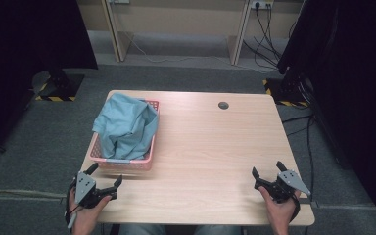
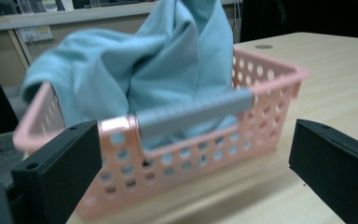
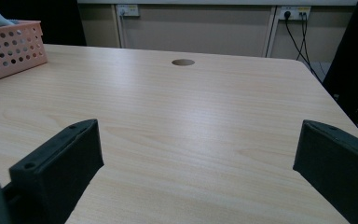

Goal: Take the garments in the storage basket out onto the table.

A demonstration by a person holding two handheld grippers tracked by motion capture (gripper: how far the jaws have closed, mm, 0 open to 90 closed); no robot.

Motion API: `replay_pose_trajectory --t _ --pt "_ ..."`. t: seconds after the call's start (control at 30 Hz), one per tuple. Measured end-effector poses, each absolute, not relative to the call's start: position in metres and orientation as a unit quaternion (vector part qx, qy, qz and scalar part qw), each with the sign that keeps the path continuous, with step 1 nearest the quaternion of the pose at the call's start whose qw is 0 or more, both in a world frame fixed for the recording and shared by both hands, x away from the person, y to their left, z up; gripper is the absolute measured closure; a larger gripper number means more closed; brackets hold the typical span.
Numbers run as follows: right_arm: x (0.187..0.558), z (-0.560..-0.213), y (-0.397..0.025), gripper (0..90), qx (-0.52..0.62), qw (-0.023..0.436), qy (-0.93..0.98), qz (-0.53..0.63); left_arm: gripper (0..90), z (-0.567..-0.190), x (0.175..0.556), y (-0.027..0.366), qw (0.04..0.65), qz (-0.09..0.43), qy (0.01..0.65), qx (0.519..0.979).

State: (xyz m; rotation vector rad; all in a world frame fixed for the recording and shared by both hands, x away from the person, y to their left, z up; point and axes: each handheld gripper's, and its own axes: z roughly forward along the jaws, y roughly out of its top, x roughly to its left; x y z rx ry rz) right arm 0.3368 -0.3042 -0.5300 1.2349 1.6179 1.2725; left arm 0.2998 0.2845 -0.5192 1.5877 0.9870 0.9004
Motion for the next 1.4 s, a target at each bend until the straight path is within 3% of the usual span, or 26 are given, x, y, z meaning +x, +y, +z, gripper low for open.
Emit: replay_pose_trajectory --t 0.37,0.7,0.83,1.1,1.4 --pt "0.337 -0.53 -0.303 0.7 0.477 0.36 0.635 0.49 3.6 -0.46 0.346 0.268 0.503 0.389 0.386 0.668" --pt "0.338 -0.53 -0.303 0.7 0.477 0.357 0.636 0.491 5.2 -0.447 0.4 0.255 0.484 0.388 0.388 0.682" --pt "0.338 -0.53 -0.303 0.7 0.475 0.358 0.638 0.489 6.8 -0.449 0.426 0.239 0.467 0.367 0.38 0.709" --pt "0.338 -0.53 -0.303 0.7 0.475 0.356 0.638 0.491 14.9 -0.447 0.457 0.22 0.419 0.358 0.398 0.734" --pt "0.338 -0.53 -0.303 0.8 0.473 0.356 0.64 0.49 31.9 -0.456 0.479 0.211 0.384 0.362 0.419 0.739"
